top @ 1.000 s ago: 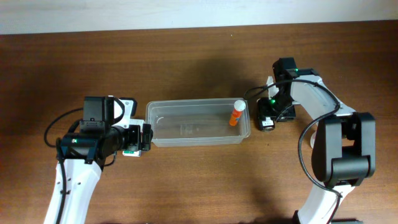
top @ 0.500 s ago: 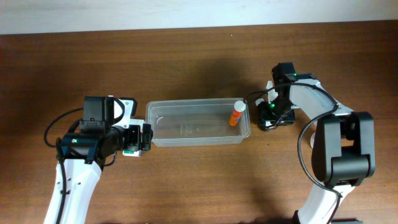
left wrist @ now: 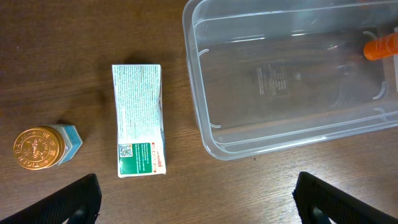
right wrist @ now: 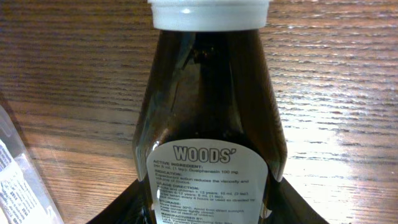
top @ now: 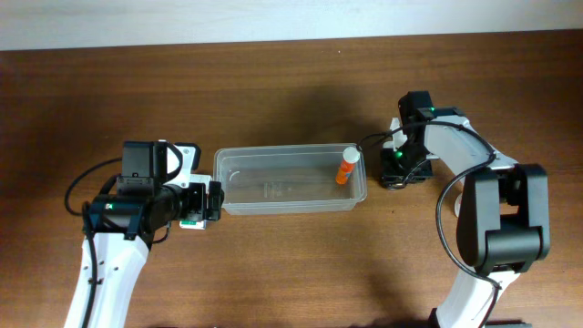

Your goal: Pack container

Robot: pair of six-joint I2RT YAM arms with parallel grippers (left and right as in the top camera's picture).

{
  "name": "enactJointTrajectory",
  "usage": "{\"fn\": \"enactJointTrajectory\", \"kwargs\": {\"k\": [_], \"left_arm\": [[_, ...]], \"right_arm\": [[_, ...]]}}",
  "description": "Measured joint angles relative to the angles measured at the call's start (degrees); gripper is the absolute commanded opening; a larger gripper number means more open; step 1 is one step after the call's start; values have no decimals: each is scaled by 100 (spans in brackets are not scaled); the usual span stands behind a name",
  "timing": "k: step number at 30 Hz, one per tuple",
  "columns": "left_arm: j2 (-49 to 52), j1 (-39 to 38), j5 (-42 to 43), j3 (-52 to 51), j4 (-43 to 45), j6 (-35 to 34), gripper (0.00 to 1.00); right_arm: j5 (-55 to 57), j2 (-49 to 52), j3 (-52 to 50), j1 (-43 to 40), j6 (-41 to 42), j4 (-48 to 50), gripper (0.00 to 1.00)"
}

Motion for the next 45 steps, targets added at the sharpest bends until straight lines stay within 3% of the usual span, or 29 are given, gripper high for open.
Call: {"fn": "enactJointTrajectory", "kwargs": {"k": [13, 24, 36, 45], "left_arm": [[0, 0, 0, 0, 20, 0, 99], [0, 0, 0, 0, 22, 0, 99], [0, 0, 0, 0, 22, 0, 99], [0, 0, 0, 0, 24, 0, 99]], "right_arm": [[9, -138, 518, 0, -4, -872, 39], [2, -1954, 1051, 129, -155, -1447, 39], [-24, -2518, 1062, 2273, -1303, -1897, 41], [114, -1941, 767, 2778, -1655, -1681, 41]]}}
